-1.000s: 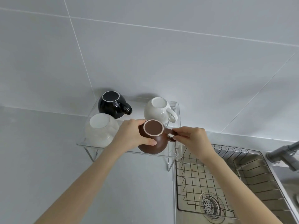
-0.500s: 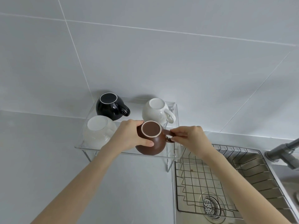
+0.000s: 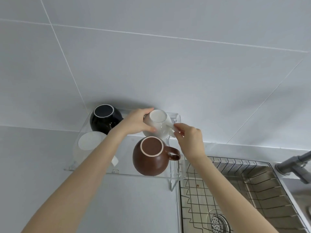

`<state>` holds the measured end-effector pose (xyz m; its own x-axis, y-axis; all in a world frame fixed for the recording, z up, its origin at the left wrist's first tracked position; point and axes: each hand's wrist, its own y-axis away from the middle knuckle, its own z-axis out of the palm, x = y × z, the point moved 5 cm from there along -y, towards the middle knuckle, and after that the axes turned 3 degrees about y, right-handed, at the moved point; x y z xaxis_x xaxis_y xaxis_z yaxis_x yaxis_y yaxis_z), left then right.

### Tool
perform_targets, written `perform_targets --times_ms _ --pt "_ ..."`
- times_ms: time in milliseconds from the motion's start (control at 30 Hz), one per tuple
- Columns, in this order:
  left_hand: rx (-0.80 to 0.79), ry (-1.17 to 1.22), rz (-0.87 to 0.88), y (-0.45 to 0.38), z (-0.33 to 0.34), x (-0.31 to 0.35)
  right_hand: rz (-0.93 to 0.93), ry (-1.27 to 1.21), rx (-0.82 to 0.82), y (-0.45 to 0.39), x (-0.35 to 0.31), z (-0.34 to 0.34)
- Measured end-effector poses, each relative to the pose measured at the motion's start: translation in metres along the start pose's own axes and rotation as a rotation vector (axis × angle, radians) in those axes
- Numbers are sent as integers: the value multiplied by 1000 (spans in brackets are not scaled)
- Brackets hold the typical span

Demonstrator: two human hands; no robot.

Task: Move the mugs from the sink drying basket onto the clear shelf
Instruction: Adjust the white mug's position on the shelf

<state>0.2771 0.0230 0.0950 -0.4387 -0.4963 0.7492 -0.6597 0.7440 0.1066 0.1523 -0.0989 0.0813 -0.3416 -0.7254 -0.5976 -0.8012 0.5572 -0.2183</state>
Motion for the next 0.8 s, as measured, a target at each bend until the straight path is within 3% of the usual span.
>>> perform_targets --times_ms 167,367,633,800 --pt "176 -42 3 4 2 -5 -60 -11 -20 -15 2 -1" --pt "273 -115 4 7 3 -4 -87 10 -113 -33 2 1" --pt "282 -162 -3 11 5 -2 -104 1 -83 -30 7 3" --pt "132 -192 31 25 0 1 -110 155 -181 -25 -14 0"
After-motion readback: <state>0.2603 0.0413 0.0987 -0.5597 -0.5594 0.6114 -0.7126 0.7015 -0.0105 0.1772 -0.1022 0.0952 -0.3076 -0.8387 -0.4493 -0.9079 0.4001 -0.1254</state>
